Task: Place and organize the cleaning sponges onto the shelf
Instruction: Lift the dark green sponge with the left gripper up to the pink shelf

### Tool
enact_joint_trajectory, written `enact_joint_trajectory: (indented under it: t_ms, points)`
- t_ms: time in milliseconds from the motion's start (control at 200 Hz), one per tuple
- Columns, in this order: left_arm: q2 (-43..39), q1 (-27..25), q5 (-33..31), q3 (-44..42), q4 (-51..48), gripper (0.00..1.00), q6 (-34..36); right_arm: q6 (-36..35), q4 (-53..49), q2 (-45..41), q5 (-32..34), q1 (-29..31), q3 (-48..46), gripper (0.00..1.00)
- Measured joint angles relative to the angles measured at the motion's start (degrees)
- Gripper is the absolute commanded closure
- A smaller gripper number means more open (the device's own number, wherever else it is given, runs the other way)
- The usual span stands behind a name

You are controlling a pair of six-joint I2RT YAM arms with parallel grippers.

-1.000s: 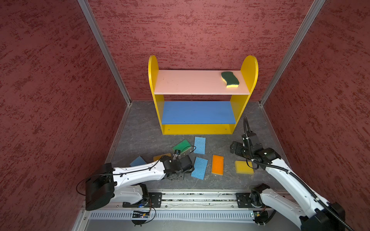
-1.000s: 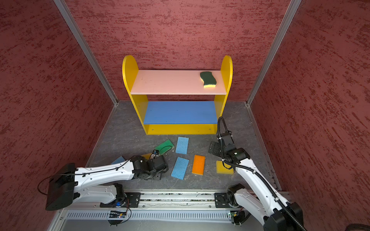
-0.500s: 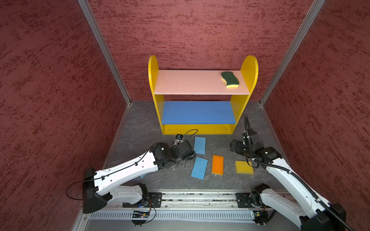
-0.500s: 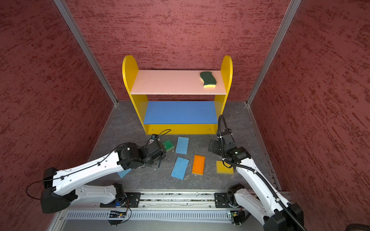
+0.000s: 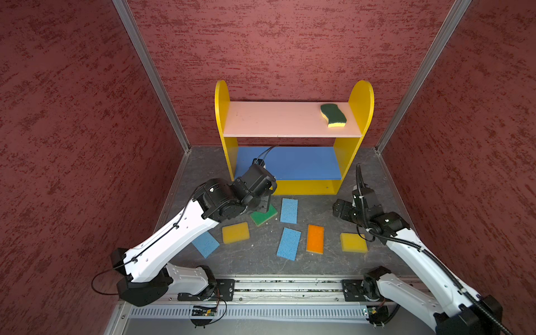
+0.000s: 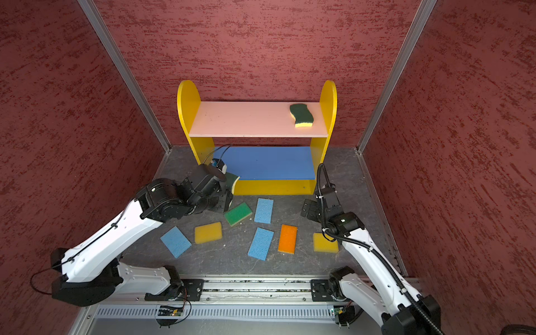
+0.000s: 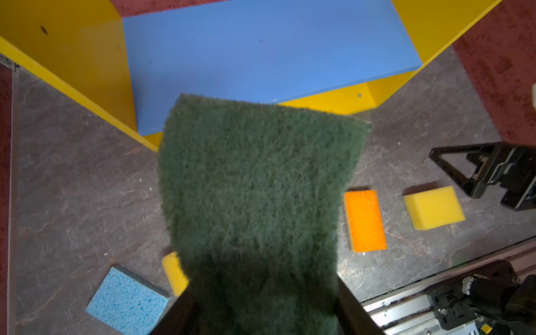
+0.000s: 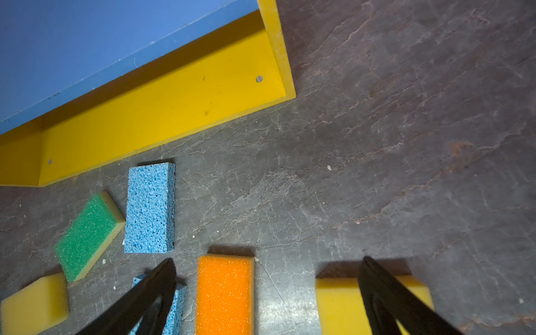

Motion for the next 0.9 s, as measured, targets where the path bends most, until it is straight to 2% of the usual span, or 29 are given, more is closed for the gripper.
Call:
enact_joint_trajectory:
  t_ms: [150,506,902]
  points:
    - [1.95,2.01,-0.61,6.01,0.55,0.41,3.76,-0.02,1.4,0.87,-0.35,0.0,0.0,0.01]
    - [3.65,10.95,0.28,9.97,10.62,0.4,12.68,-1.53,2.8,2.93,-1.33,0.0,0.09,0.01]
    - [9.01,15.34,-0.81,19.37,20.7,0.37,20.68,-3.08,3.1,5.27,-1.27,0.0,1.49,0.01]
